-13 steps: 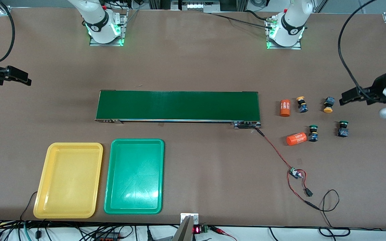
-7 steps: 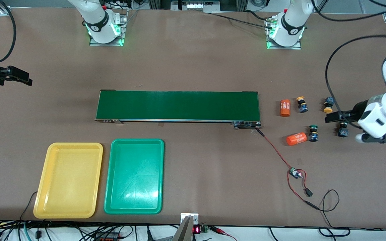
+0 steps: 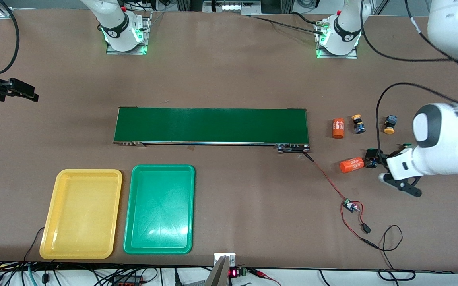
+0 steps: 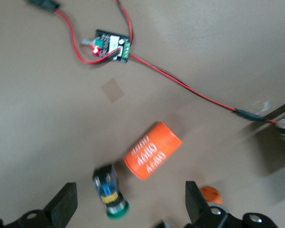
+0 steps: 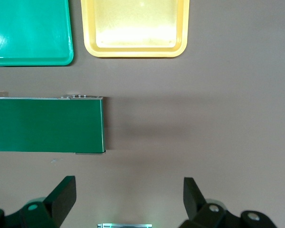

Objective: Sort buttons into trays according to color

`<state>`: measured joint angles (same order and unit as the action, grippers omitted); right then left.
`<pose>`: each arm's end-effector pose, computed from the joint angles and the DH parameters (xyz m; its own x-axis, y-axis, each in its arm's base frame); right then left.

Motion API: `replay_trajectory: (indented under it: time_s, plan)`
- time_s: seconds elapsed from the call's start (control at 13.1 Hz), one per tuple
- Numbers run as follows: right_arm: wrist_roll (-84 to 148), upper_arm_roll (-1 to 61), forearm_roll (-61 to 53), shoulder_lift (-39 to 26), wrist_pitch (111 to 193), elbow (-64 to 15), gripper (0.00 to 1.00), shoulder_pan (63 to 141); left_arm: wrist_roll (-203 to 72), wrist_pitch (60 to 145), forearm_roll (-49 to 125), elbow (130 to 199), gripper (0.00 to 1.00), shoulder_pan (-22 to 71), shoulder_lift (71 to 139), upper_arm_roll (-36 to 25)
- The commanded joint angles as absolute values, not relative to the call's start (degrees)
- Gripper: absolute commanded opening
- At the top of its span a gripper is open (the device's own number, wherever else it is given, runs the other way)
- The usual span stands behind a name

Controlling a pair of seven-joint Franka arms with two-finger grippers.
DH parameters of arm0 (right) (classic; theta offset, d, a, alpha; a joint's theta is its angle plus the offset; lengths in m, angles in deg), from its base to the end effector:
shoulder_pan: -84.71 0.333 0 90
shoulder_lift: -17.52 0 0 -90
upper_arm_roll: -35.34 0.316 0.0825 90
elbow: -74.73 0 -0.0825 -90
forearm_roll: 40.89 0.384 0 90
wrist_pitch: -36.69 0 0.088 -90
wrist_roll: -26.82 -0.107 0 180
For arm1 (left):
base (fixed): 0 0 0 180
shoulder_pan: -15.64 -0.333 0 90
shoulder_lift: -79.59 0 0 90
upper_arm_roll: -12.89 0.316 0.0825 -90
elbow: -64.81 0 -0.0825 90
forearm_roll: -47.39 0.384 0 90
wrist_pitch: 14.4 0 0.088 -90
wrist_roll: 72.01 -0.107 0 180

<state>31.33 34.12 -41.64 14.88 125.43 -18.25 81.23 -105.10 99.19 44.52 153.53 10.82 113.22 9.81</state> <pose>0.5598 -0.0472 0.5726 0.9927 -0.0031 -0.1205 -0.0026 -1.0000 0.0045 0.6826 0.0226 0.2961 0.8628 -0.4978 -0.0885 -0.4835 -0.8635 0.1436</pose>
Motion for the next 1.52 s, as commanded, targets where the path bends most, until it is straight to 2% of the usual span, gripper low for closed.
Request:
replay_trajectory:
  time_s: [0.0,0.69,1.29,1.37,1.45]
  plan:
    - [30.69,34.28,-41.15,15.33,125.90,-18.78,1.00,81.28,-115.82,100.47,45.63,151.91,1.00,12.03,116.32,9.73]
    - [30.60,34.28,-41.07,15.33,125.90,-18.78,1.00,81.72,-138.34,105.65,45.37,153.05,1.00,13.27,120.72,9.73]
    - [30.60,34.28,-41.07,15.33,126.07,-18.69,1.00,82.16,-141.26,109.17,44.93,157.53,1.00,12.56,121.69,9.73]
    - [30.60,34.28,-41.07,15.33,126.07,-18.69,1.00,82.16,-141.35,109.09,44.93,157.88,0.99,12.56,121.69,9.73]
    - [30.60,34.28,-41.07,15.33,126.07,-18.69,1.00,82.16,-141.44,109.17,44.93,158.23,0.92,12.56,121.69,9.73]
